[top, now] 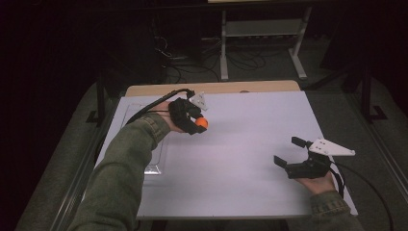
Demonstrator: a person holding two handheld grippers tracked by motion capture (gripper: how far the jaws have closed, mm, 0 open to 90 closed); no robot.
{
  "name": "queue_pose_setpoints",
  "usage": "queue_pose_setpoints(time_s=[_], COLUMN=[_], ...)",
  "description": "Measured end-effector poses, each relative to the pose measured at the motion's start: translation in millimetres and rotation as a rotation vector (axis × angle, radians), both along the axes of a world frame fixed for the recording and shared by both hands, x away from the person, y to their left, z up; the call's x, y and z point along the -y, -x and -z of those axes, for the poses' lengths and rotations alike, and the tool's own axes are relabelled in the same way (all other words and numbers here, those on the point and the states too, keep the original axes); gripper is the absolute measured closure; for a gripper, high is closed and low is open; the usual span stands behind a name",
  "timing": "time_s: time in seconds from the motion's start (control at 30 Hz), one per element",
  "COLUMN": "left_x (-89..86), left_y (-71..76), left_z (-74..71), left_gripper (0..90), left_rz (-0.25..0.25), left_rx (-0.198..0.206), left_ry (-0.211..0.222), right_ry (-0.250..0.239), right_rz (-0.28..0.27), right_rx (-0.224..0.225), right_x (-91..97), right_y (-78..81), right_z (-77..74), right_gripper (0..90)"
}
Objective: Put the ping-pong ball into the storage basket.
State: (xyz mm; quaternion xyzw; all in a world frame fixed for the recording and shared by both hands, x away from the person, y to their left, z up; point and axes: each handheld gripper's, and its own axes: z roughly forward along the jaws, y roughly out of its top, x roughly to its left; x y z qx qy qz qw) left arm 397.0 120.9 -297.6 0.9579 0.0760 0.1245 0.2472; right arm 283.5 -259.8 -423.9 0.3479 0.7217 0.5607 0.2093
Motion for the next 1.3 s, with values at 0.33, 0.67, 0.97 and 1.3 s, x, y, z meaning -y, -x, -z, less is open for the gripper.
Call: queue_pose_setpoints(time_s=[0.33,0.67,0.97,1.3], left_x=[-15.4,-35.4,-49.7,-64.0], left_y=[4.7,11.3,14.7,17.0], left_z=[-2.7,-5.8,-8.9,-7.9], left_gripper=[50.4,50.4,50.3,50.3], left_rz=[-0.019,-0.049,-0.074,-0.095], left_rx=[-0.003,-0.013,-0.017,-0.025], left_ry=[-0.009,-0.029,-0.032,-0.058], right_ry=[0.002,0.005,0.007,0.012], right_rz=[0.001,0.003,0.003,0.0], right_rx=[0.0,-0.003,-0.001,-0.004], right_x=[0.1,-0.1,-0.3,-0.5], right_y=[0.0,-0.2,-0.3,-0.5], right_z=[0.1,0.5,0.8,1.2], right_gripper=[0.0,0.0,0.0,0.0])
